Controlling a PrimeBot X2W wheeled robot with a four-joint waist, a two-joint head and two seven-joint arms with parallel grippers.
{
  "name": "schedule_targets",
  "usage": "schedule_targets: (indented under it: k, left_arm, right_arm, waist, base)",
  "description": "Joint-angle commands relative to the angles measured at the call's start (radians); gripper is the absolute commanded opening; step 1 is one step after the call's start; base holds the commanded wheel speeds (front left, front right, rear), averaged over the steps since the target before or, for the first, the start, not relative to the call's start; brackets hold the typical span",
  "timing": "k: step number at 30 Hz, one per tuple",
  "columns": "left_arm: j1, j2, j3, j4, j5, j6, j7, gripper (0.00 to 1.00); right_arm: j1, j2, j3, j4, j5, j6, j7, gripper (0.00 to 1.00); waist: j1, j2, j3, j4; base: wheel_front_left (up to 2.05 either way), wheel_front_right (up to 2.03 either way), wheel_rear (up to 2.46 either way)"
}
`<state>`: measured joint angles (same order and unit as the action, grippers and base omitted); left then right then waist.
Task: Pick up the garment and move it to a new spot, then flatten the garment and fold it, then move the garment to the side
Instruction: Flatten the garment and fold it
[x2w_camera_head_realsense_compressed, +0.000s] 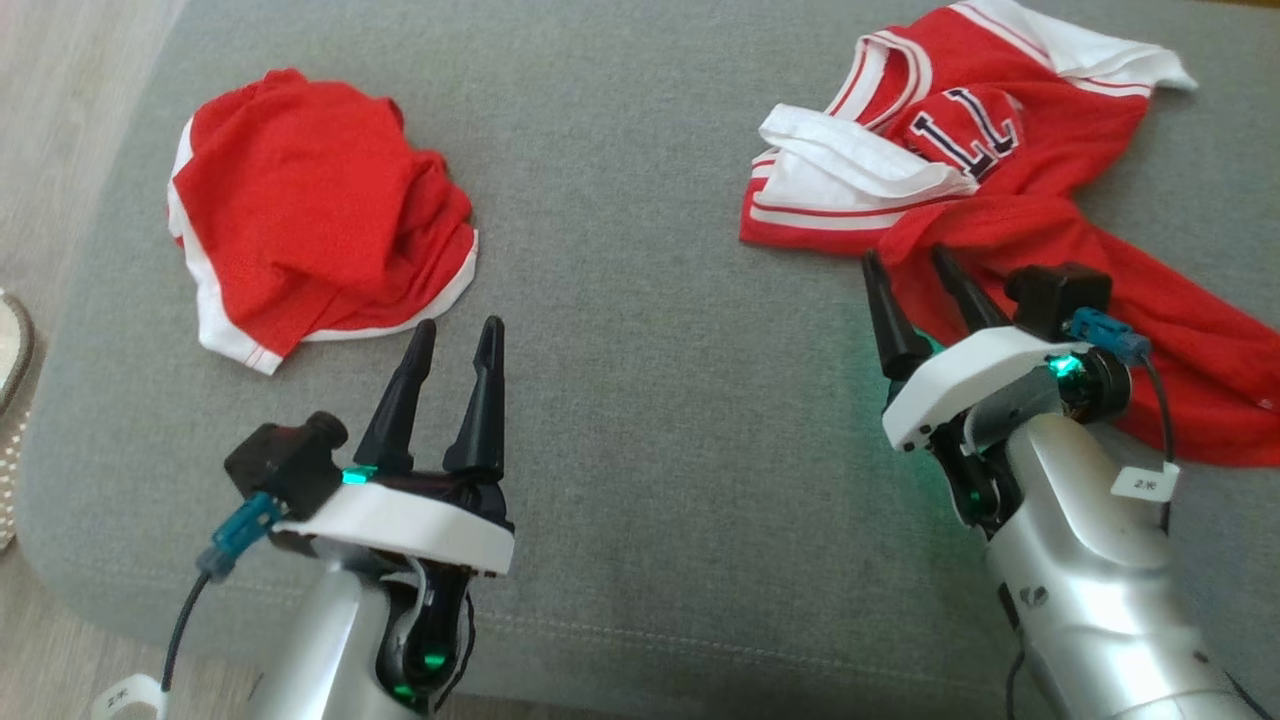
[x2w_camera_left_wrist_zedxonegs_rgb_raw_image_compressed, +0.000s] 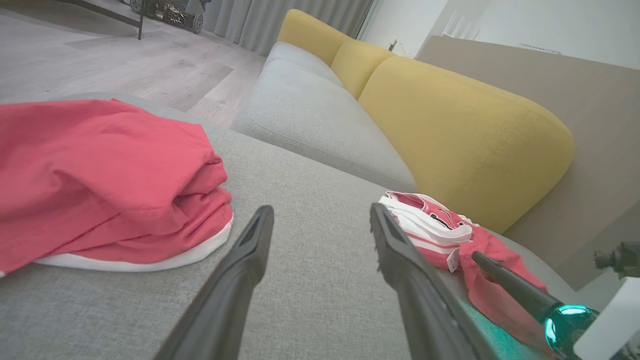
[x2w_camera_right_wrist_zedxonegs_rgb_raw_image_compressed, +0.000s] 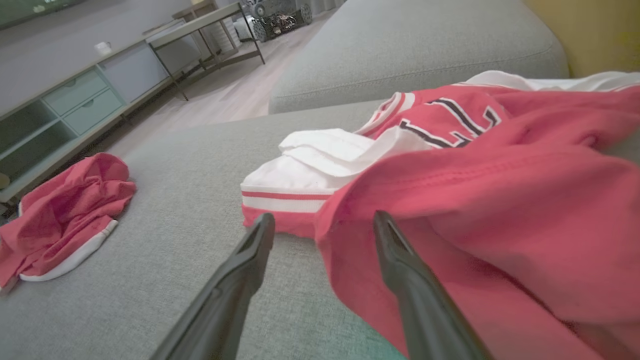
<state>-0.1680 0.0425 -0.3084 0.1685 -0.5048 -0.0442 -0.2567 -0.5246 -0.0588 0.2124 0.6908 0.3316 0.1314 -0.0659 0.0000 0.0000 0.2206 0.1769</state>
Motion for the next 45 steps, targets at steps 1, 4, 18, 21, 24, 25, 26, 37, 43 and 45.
schedule_targets:
  k: [1, 4, 18, 21, 24, 25, 26, 37, 43, 45]
  left_arm:
    - [-0.045, 0.008, 0.026, -0.031, -0.003, 0.0, -0.005, 1.0]
    - [-0.052, 0.008, 0.024, -0.032, -0.002, 0.0, -0.005, 1.0]
    - [-0.052, 0.008, 0.038, -0.024, 0.01, 0.002, -0.005, 1.0]
    - [-0.044, 0.008, 0.048, -0.022, 0.013, 0.002, -0.005, 1.0]
    - [-0.033, 0.008, 0.059, -0.021, 0.015, 0.003, -0.005, 1.0]
    - [-0.028, 0.008, 0.063, -0.021, 0.017, 0.003, -0.005, 1.0]
    - [-0.022, 0.008, 0.069, -0.021, 0.02, 0.004, -0.005, 1.0]
    - [-0.017, 0.008, 0.115, -0.033, 0.034, 0.0, -0.005, 1.0]
    - [-0.049, 0.008, 0.116, -0.03, 0.056, -0.011, -0.005, 1.0]
    - [-0.063, 0.008, 0.117, -0.027, 0.062, -0.015, -0.005, 1.0]
  right_arm:
    - [-0.052, 0.008, 0.016, 0.004, 0.011, -0.001, -0.027, 1.0]
    - [-0.075, 0.008, 0.021, 0.041, 0.014, -0.001, -0.04, 1.0]
    - [-0.114, 0.009, 0.08, 0.125, 0.065, -0.001, -0.089, 0.0]
    - [-0.088, 0.009, 0.088, 0.1, 0.073, -0.001, -0.094, 0.0]
    - [-0.04, -0.003, 0.086, 0.049, 0.088, -0.001, -0.083, 0.0]
    - [-0.019, -0.013, 0.084, 0.025, 0.095, -0.001, -0.075, 0.0]
    - [0.003, -0.023, 0.084, -0.002, 0.101, -0.001, -0.064, 0.0]
    - [0.303, -0.176, -0.073, -0.406, 0.087, -0.001, 0.169, 0.0]
    - [0.388, -0.17, -0.206, -0.562, 0.005, -0.001, 0.263, 0.0]
    - [0.379, -0.163, -0.24, -0.591, -0.017, -0.001, 0.267, 0.0]
  waist:
    - [0.0, 0.0, 0.015, 0.012]
    - [0.0, 0.0, 0.026, 0.018]
    - [0.0, 0.0, 0.008, -0.008]
    - [0.0, 0.0, -0.012, -0.036]
    - [0.0, 0.0, -0.042, -0.076]
    - [0.0, 0.0, -0.052, -0.09]
    - [0.0, 0.0, -0.063, -0.109]
    - [0.0, 0.0, -0.102, -0.286]
    - [0.0, 0.0, -0.077, -0.346]
    - [0.0, 0.0, -0.065, -0.359]
  base:
    - [0.0, 0.0, 0.0]
    - [0.0, 0.0, 0.0]
    - [0.0, 0.0, 0.0]
    - [0.0, 0.0, 0.0]
    - [0.0, 0.0, 0.0]
    - [0.0, 0.0, 0.0]
    - [0.0, 0.0, 0.0]
    - [0.0, 0.0, 0.0]
    - [0.0, 0.0, 0.0]
    - [0.0, 0.0, 0.0]
